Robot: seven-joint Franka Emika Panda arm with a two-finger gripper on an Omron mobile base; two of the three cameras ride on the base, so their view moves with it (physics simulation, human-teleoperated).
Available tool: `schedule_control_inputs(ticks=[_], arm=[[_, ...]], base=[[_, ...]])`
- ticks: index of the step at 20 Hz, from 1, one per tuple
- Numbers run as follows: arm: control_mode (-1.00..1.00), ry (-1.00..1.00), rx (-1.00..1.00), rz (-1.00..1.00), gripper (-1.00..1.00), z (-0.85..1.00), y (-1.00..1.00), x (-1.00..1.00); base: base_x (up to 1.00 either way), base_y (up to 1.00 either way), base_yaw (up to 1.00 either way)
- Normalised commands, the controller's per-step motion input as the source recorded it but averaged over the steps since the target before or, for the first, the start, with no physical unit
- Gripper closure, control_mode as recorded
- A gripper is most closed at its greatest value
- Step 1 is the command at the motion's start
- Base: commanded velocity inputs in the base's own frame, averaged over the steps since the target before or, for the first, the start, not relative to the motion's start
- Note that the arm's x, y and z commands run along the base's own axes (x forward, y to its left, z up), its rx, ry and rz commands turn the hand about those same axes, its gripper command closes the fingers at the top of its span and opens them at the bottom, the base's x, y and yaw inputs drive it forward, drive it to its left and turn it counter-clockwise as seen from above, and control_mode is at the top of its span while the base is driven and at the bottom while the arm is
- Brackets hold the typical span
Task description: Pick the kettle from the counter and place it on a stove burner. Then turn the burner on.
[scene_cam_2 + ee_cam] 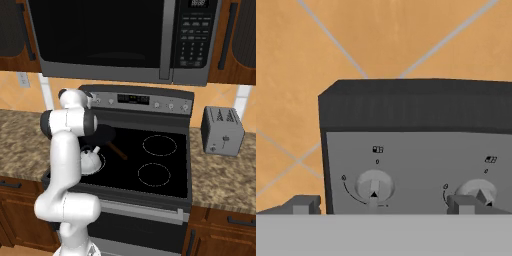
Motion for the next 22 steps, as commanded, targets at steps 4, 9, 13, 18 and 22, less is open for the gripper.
schedule_control_inputs(ticks=[4,9,13,18,22], arm=[[-1.0,0.0,0.0,0.0,-1.0,0.0,0.0,0.03],[-1.0,0.0,0.0,0.0,-1.0,0.0,0.0,0.11],[-1.0,0.0,0.0,0.0,-1.0,-0.03,0.0,0.08],[-1.0,0.0,0.0,0.0,-1.0,-0.02,0.0,0.1],[-1.0,0.0,0.0,0.0,-1.0,0.0,0.0,0.11]], base=[[0.0,0.0,0.0],[0.0,0.0,0.0],[0.0,0.0,0.0],[0.0,0.0,0.0],[0.0,0.0,0.0]])
